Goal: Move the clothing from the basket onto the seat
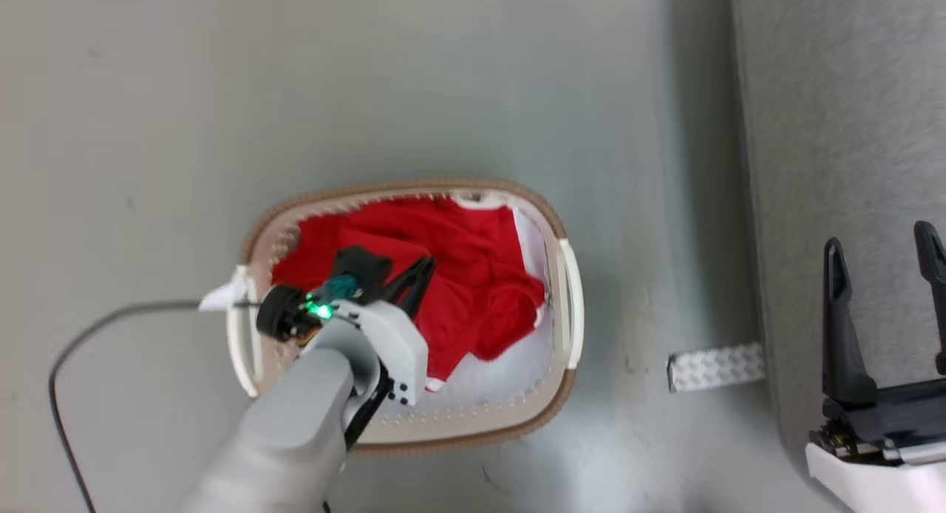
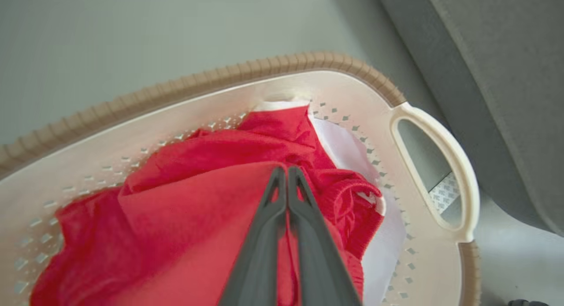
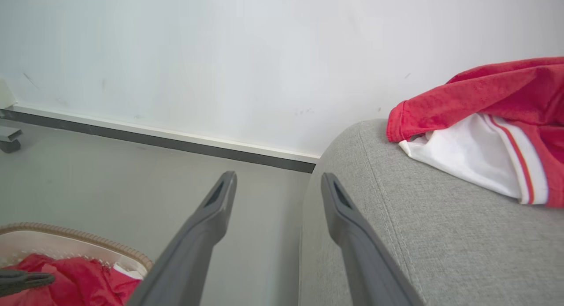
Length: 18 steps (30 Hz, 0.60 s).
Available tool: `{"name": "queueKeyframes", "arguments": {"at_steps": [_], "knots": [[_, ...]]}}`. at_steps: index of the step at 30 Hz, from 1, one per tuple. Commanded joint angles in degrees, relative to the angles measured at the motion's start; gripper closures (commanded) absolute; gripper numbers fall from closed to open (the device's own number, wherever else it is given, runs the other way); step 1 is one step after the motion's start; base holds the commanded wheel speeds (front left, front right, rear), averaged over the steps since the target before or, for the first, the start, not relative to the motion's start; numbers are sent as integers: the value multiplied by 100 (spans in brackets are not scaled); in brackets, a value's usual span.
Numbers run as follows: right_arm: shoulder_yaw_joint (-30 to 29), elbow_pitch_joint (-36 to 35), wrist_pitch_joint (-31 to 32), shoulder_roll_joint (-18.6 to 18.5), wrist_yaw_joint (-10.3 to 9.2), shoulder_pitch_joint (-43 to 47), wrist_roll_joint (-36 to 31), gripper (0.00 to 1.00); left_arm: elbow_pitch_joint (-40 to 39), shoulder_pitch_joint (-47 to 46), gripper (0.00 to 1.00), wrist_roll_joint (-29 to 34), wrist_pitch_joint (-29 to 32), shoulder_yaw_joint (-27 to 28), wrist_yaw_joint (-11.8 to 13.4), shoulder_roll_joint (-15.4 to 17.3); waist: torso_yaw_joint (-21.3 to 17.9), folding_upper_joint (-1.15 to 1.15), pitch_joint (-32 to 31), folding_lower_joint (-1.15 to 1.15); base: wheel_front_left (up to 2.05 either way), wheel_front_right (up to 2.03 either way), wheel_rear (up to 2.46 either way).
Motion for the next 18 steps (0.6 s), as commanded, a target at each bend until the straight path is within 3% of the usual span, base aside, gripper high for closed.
{"name": "queueKeyframes", "arguments": {"at_steps": [1,7,18], "knots": [[-2,182,-55,4,-15,-91,86,0,-287,252,100,-173,-3,100,11,86,110,0,-552,0,0,0,0],[-68,785,-140,2,-15,-185,247,0,-1209,995,100,-572,-3,541,12,256,288,0,-1463,0,0,0,0],[58,1851,-197,2,-15,160,476,0,-2402,2186,100,-627,-3,1267,110,358,570,0,-3029,0,0,0,0]]}}
